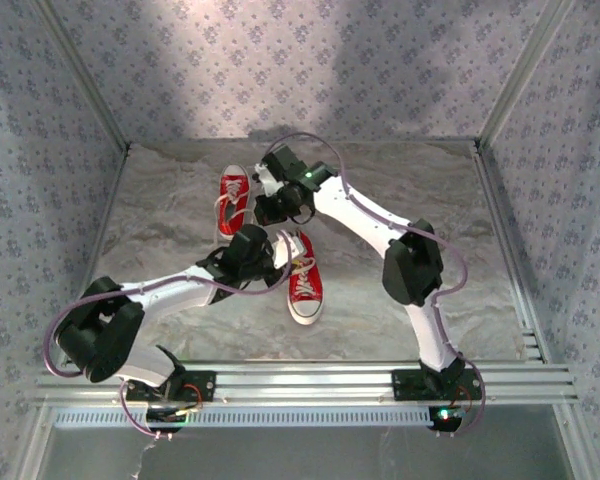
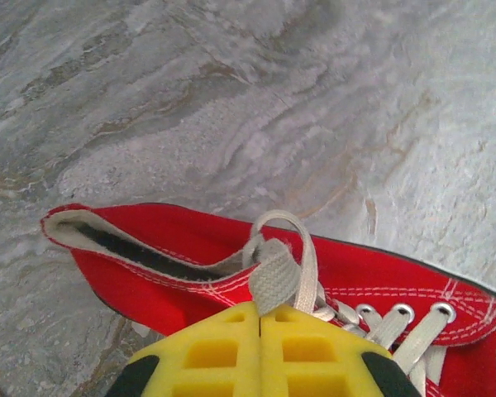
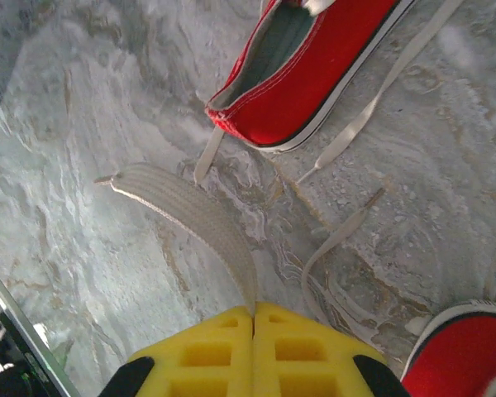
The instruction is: Tie the shoes
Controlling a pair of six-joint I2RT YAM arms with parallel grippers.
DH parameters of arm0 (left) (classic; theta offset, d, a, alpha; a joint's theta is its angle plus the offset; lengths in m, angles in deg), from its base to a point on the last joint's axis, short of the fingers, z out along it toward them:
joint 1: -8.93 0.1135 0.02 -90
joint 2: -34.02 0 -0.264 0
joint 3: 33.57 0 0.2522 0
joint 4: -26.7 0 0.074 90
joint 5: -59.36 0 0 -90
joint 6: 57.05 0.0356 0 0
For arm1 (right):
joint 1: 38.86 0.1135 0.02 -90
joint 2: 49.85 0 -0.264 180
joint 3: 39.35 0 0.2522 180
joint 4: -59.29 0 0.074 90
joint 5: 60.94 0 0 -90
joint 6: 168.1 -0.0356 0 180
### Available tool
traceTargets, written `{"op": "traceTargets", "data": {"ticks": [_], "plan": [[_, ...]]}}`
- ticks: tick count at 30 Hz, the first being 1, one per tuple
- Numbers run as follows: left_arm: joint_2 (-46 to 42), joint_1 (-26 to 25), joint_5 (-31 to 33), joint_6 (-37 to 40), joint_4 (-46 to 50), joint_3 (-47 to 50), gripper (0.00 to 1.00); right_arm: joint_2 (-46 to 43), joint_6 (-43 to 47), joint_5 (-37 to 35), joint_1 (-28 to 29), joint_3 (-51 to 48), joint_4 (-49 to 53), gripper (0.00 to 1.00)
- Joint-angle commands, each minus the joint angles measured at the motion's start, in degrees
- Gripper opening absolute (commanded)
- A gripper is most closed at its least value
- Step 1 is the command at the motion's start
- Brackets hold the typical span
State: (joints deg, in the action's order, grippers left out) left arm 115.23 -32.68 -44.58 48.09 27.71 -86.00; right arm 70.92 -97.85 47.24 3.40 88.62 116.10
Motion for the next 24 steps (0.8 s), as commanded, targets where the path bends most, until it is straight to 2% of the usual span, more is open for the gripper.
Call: {"op": "traceTargets", "data": {"ticks": [1, 6, 10, 15, 24], "plan": [[-0.95, 0.81, -4.2, -6.14, -5.3, 0.8, 0.0, -6.52, -6.9, -1.85, -1.15, -4.92, -7.35, 0.0], [-0.18, 1.82, -5.21, -9.5, -7.43, 1.23, 0.0, -12.61, -10.85, -1.62, -3.04, -12.67, -14.15, 0.0], [-0.08, 2.53, -5.79, -11.4, -8.8, 1.56, 0.0, -15.56, -11.52, -1.69, -3.39, -15.49, -15.0, 0.0], [0.12, 3.06, -5.97, -13.71, -10.46, 2.33, 0.0, -18.36, -12.88, -5.05, -3.73, -19.15, -15.31, 0.0], [0.24, 4.47, -6.81, -17.72, -15.1, 4.44, 0.0, -23.56, -12.94, -22.57, -4.12, -26.59, -12.91, 0.0]]}}
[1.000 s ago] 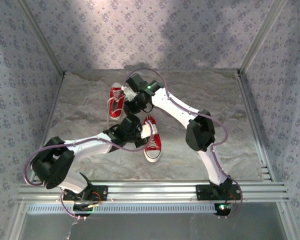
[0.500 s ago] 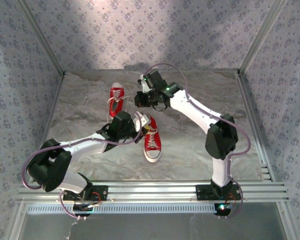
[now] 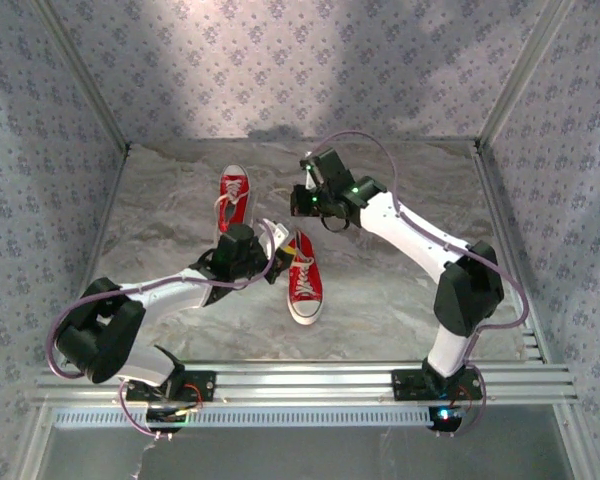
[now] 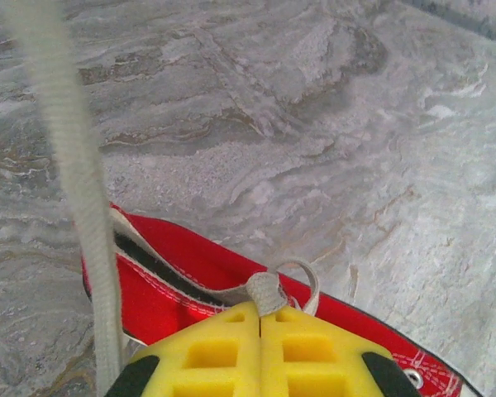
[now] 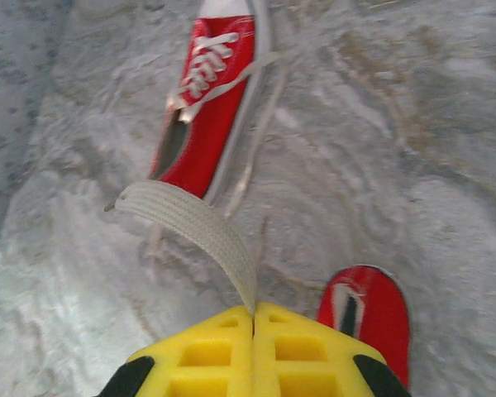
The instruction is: Tie the shoes
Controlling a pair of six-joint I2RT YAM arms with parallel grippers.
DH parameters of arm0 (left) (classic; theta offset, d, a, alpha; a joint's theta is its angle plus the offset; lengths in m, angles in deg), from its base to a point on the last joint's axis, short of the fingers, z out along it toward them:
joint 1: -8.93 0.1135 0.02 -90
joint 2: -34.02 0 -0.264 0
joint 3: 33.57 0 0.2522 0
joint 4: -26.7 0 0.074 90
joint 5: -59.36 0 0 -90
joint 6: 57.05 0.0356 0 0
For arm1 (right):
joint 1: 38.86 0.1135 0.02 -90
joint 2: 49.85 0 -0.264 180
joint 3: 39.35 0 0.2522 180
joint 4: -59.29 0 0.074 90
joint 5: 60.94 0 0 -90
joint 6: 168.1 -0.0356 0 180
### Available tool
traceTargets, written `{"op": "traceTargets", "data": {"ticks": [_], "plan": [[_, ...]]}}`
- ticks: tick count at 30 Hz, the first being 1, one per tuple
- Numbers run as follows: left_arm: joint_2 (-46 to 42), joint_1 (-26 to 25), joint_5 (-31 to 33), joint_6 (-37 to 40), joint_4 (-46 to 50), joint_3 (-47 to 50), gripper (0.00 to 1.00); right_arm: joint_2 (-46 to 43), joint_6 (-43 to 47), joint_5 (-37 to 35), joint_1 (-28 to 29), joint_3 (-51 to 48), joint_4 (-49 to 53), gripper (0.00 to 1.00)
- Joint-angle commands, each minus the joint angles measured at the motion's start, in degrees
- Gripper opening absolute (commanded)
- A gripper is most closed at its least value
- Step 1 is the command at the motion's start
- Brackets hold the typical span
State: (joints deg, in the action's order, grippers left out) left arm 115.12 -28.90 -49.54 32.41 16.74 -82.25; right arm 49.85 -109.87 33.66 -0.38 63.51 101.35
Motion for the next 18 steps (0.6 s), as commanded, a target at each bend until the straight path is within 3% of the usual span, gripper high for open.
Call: {"op": "traceTargets", "data": {"ticks": [1, 9, 18], "plan": [[0.3, 0.82, -1.93, -2.26, -4.37, 0.85, 0.0, -2.53, -0.47, -11.38, -0.16, -1.86, 2.93, 0.0], [0.64, 1.31, -2.81, -3.37, -6.23, 1.56, 0.0, 1.83, 0.22, -22.54, -0.38, -4.05, 9.4, 0.0], [1.26, 2.05, -4.11, -5.21, -8.29, 2.3, 0.0, 2.05, -2.58, -23.68, -2.64, -10.01, 8.08, 0.0]]}}
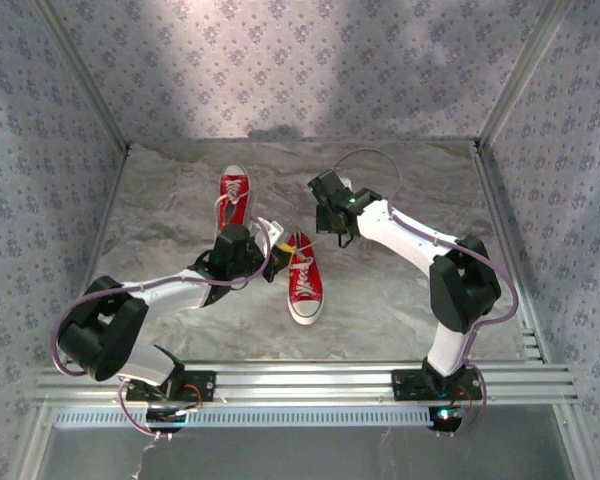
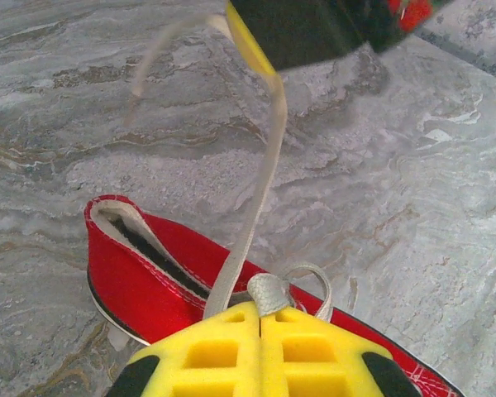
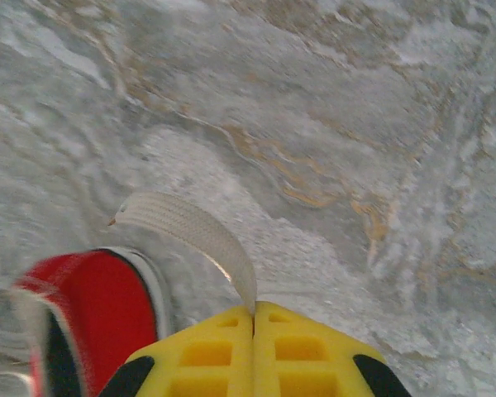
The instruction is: Tie the shoes
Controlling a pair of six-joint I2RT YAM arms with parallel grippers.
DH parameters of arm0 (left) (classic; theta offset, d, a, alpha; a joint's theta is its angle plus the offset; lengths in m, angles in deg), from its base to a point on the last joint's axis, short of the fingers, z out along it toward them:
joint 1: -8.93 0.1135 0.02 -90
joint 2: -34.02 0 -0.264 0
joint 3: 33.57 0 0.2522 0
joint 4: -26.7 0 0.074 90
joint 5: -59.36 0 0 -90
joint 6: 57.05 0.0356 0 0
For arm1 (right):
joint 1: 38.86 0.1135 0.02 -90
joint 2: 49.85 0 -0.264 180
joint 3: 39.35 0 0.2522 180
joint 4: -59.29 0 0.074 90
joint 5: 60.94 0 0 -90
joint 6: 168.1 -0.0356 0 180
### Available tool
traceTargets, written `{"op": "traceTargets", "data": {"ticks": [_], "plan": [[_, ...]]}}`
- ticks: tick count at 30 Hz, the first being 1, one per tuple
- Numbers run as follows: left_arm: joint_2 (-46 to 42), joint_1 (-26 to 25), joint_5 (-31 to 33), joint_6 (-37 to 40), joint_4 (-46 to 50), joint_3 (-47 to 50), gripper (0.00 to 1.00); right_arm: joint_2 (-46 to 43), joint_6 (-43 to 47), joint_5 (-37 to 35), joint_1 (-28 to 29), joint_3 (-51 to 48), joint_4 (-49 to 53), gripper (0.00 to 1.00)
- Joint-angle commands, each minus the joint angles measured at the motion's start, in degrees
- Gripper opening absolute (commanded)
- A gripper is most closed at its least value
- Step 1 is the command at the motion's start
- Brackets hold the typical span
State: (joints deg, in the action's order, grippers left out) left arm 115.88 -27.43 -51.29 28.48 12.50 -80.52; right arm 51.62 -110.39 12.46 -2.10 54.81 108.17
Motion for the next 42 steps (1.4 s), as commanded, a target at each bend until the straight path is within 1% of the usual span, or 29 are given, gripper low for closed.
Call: {"op": "traceTargets", "data": {"ticks": [1, 6, 11, 14, 18, 22, 27, 29, 34, 36, 39, 42], "plan": [[0.41, 0.7, -2.51, -1.38, -4.49, 0.76, 0.0, 0.51, -2.27, -2.26, -1.27, -1.6, 1.22, 0.0], [0.5, 1.1, -3.17, -1.93, -5.34, 1.19, 0.0, 2.52, -2.56, -1.51, -3.37, -3.31, -0.42, 0.0], [0.67, 1.86, -3.83, -3.31, -6.43, 1.54, 0.0, 4.2, -2.42, -2.02, -3.87, -4.15, -1.17, 0.0], [0.99, 2.29, -4.38, -4.58, -7.58, 1.56, 0.0, 2.11, -2.98, -1.94, -3.64, -7.39, -3.7, 0.0], [2.04, 2.62, -5.0, -6.48, -8.05, 1.03, 0.0, -3.89, -5.26, -1.69, -2.6, -15.89, -9.01, 0.0], [3.01, 3.52, -5.5, -9.47, -9.22, 0.58, 0.0, -11.45, -7.53, -3.69, 0.41, -23.85, -14.13, 0.0], [4.67, 4.76, -6.53, -13.48, -10.96, -0.08, 0.0, -18.75, -6.91, -9.71, 6.26, -31.78, -19.62, 0.0], [5.7, 4.98, -7.15, -14.78, -10.97, -0.88, 0.0, -20.6, -4.41, -11.8, 8.82, -34.31, -22.78, 0.0], [7.81, 5.75, -8.45, -18.05, -11.13, -2.22, 0.0, -25.29, 5.19, -17.28, 15.89, -39.69, -32.3, 0.0], [8.37, 5.96, -8.66, -19.17, -11.32, -2.48, 0.0, -27.61, 8.58, -17.75, 17.74, -41.82, -36.58, 0.0], [8.9, 6.28, -9.15, -19.96, -10.89, -3.06, 0.0, -31.11, 12.44, -16.43, 18.56, -45.81, -43.96, 0.0], [8.76, 6.3, -9.24, -20.12, -10.88, -3.02, 0.0, -34.01, 11.74, -18.66, 18.6, -47.65, -46.11, 0.02]]}}
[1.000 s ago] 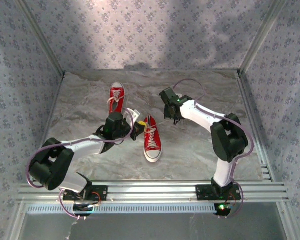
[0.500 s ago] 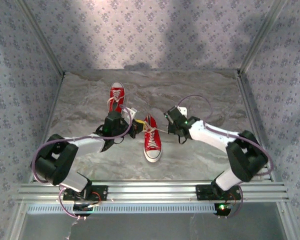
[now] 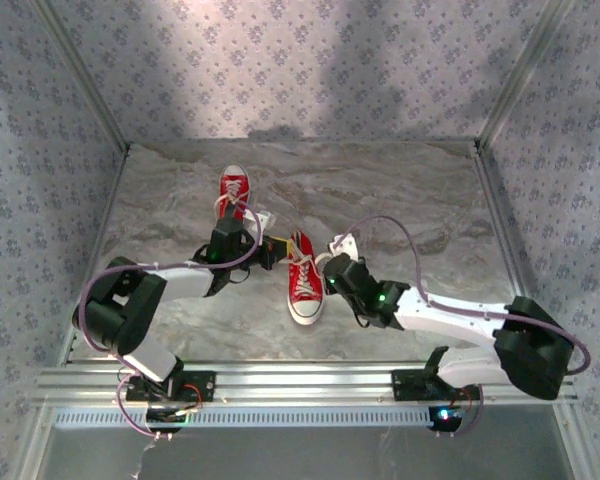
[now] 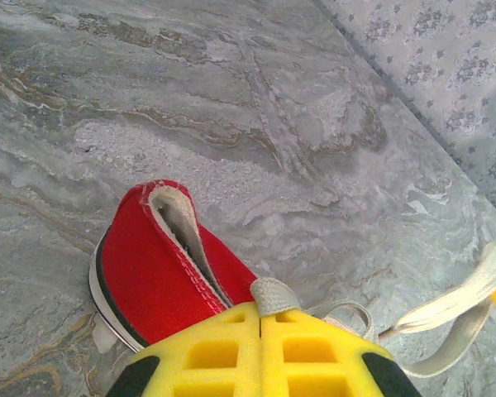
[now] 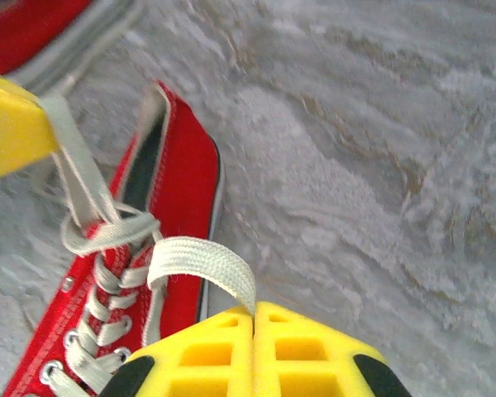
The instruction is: Tie the shoes
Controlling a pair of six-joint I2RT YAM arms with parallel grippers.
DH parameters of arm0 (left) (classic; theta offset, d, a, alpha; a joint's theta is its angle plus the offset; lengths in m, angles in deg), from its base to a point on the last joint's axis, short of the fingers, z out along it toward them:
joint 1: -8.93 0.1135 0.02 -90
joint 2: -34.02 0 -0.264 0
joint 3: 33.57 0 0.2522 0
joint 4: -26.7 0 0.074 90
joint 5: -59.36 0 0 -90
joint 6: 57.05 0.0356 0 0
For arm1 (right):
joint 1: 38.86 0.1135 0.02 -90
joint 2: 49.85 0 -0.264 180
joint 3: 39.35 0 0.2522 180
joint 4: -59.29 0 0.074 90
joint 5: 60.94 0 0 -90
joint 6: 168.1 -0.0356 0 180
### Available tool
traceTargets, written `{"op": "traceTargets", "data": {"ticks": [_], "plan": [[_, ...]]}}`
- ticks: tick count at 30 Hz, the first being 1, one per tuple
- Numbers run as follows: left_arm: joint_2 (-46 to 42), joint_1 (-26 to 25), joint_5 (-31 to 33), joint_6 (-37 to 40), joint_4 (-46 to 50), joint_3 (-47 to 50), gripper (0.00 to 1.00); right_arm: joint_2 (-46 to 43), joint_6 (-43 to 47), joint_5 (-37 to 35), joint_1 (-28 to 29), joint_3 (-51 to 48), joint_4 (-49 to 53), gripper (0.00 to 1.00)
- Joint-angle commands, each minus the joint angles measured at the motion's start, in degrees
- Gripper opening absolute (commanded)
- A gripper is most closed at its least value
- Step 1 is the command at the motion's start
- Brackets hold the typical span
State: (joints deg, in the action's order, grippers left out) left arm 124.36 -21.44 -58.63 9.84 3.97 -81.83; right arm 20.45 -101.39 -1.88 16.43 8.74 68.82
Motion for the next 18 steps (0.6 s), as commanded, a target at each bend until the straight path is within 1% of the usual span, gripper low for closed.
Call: {"op": "traceTargets", "data": {"ticks": [1, 3, 4, 6, 10, 12, 15, 18], "plan": [[0.19, 0.39, -1.9, -1.41, -2.23, -1.65, 0.0, -3.58, 2.51, -5.48, 0.12, -1.7, -6.62, 0.02], [0.09, 0.4, -1.94, -1.37, -1.92, -1.71, 0.0, -5.39, 2.68, -6.46, 0.01, -2.19, -7.48, 0.02], [0.14, 0.45, -1.98, -1.32, -1.83, -1.7, 0.0, -5.97, 3.55, -5.16, -0.1, -2.52, -8.83, 0.03], [0.18, 0.4, -2.07, -1.32, -1.59, -1.79, 0.0, -6.58, 6.55, -0.54, -0.44, -3.03, -12.13, 0.04], [0.27, 0.51, -1.99, -1.57, -1.36, -1.8, 0.0, -5.94, 14.96, 7.35, 0.8, -2.71, -15.94, 0.05], [0.44, 0.62, -2.07, -1.84, -1.47, -1.8, 0.0, -4.62, 19.21, 14.78, 1.07, -2.03, -15.88, 0.04], [0.53, 0.81, -2.33, -2.03, -1.39, -1.89, 0.0, -1.87, 23.75, 23.03, 2.1, -0.93, -16.15, 0.04], [0.53, 0.95, -2.42, -2.09, -1.39, -1.8, 0.0, 2.65, 26.93, 25.48, 4.5, 2.02, -15.4, 0.03]]}}
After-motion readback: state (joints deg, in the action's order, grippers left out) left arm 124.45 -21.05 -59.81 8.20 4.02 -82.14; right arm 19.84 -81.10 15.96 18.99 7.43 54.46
